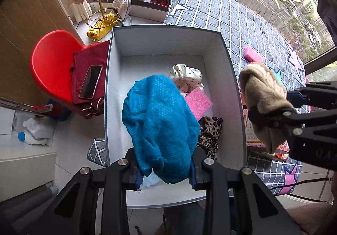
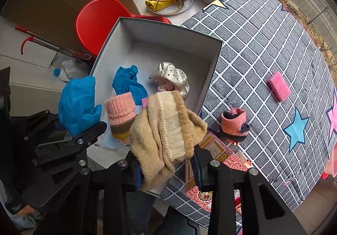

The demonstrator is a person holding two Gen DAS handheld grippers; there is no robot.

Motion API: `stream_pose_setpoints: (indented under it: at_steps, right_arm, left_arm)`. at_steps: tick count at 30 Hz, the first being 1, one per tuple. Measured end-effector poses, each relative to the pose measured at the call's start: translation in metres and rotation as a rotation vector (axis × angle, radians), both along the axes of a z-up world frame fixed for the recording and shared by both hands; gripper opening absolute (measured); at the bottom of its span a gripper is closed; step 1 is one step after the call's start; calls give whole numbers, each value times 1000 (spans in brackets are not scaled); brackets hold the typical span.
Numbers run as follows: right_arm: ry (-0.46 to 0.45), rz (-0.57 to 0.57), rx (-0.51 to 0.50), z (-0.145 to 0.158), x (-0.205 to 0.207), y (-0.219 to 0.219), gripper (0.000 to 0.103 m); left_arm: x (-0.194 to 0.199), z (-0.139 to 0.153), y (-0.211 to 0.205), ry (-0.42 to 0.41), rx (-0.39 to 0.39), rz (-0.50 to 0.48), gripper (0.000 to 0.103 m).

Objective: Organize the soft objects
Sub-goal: 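Carry the blue cloth and beige sock with both grippers over the white box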

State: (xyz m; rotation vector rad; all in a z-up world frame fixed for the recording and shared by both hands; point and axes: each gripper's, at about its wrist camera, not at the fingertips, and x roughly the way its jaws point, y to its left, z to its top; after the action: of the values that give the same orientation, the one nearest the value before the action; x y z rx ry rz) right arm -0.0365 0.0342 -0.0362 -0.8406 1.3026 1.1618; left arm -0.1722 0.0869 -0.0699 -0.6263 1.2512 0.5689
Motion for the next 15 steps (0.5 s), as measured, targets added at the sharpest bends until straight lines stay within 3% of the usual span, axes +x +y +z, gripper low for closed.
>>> stream_pose_setpoints:
  at_steps: [15]
  right_arm:
    - [46,-61,-17,-13,12,14,37]
  left_arm:
    - [3,-12,13,20,-25,26,36]
